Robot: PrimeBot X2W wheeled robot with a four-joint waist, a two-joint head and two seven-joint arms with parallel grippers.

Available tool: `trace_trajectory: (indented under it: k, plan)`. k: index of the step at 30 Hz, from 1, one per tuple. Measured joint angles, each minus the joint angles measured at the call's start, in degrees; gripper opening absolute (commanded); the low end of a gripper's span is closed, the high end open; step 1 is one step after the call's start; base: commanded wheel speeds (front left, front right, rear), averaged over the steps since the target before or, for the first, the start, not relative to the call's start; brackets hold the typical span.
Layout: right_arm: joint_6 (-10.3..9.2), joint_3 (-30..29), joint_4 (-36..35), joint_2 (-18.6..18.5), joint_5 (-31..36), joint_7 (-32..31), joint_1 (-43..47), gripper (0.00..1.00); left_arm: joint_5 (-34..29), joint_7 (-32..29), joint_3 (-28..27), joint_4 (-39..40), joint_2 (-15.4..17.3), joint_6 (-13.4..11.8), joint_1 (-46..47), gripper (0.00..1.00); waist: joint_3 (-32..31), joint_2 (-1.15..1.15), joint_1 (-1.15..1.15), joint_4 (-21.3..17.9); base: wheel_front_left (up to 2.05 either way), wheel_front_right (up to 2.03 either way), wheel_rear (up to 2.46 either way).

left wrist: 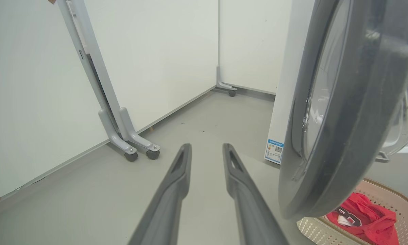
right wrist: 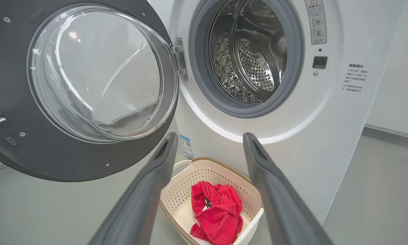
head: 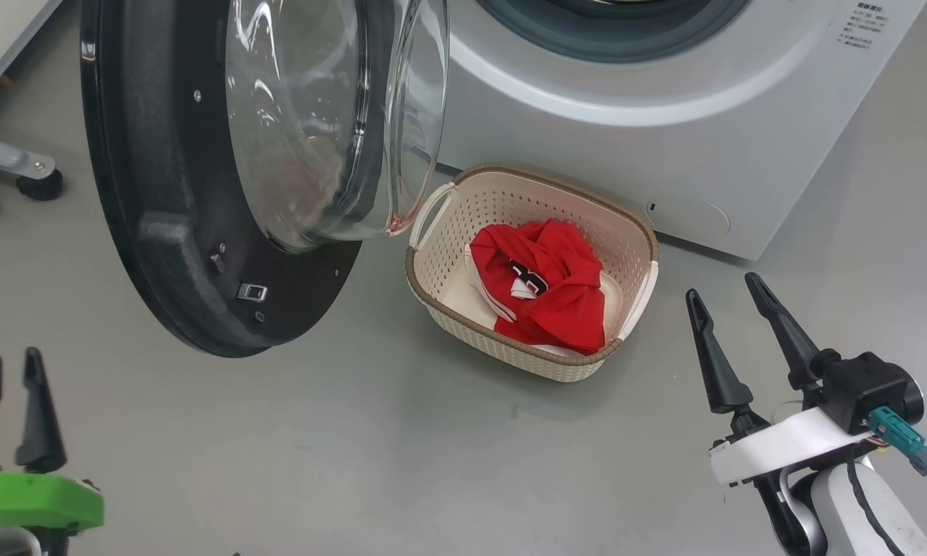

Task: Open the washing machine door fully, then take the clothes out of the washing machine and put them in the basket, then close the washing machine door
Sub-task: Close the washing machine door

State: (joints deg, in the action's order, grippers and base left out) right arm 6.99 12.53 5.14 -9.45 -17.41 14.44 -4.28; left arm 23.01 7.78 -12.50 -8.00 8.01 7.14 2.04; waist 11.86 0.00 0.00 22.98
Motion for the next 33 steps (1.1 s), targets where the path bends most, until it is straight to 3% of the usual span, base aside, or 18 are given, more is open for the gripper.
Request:
trace_trajectory:
  k: [1,8,33]
  plan:
    - [0.0,0.01,0.01,0.0,0.0,0.0,0.0,1.0,-0.8,0.74,0.07,-0.35,0.18,0.0,-0.02,1.0,-0.01,0.0,0.0,-0.03,0.0,0.0,0.0]
    - [0.0,0.36,0.13,0.01,0.0,0.0,0.02,1.0,-1.45,4.23,0.41,-2.87,0.25,0.01,-0.02,1.0,-0.16,0.0,0.0,-0.2,0.0,0.0,0.0]
    - [0.0,-0.37,0.2,0.07,0.0,0.0,0.13,1.0,-2.01,6.0,2.2,-7.6,0.29,0.05,0.37,1.0,-0.63,0.0,0.0,-0.15,0.0,0.0,0.0]
